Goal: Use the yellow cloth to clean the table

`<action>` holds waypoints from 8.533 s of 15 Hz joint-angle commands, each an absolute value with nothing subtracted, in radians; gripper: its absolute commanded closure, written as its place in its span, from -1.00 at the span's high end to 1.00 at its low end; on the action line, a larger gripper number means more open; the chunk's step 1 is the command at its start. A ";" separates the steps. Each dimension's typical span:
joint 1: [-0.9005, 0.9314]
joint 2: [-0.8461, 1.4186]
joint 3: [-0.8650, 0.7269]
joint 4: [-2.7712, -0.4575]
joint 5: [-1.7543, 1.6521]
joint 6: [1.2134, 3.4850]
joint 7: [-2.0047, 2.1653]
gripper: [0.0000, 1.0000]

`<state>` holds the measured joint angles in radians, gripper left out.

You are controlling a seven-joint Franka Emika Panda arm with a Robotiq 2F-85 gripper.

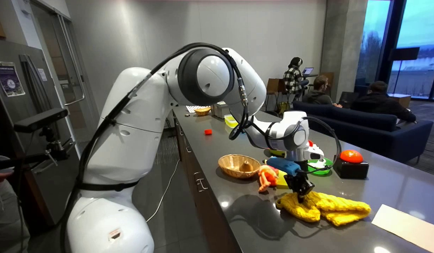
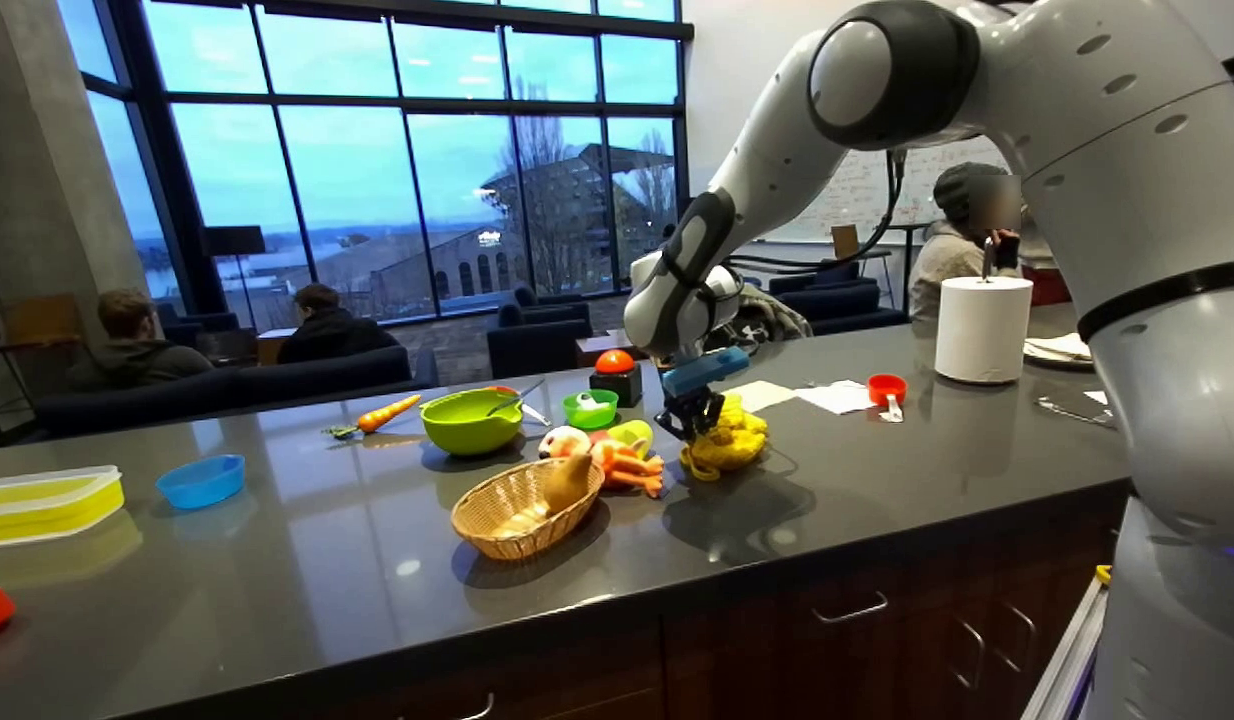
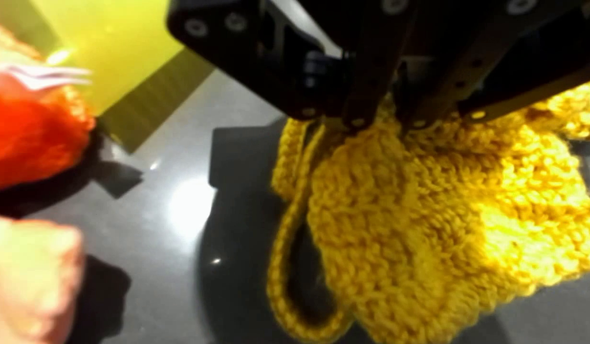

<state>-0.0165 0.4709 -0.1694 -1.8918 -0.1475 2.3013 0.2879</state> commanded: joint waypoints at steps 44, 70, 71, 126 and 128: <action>-0.524 0.515 -0.384 -2.001 0.420 2.092 0.346 -0.99; -0.019 0.265 -0.043 -2.221 0.132 2.331 0.176 -0.99; -0.030 0.267 -0.052 -2.220 0.140 2.331 0.173 -0.99; 0.004 0.191 0.002 -2.291 0.128 2.267 0.082 -0.99; 0.013 0.194 0.015 -2.286 0.132 2.265 0.065 -0.99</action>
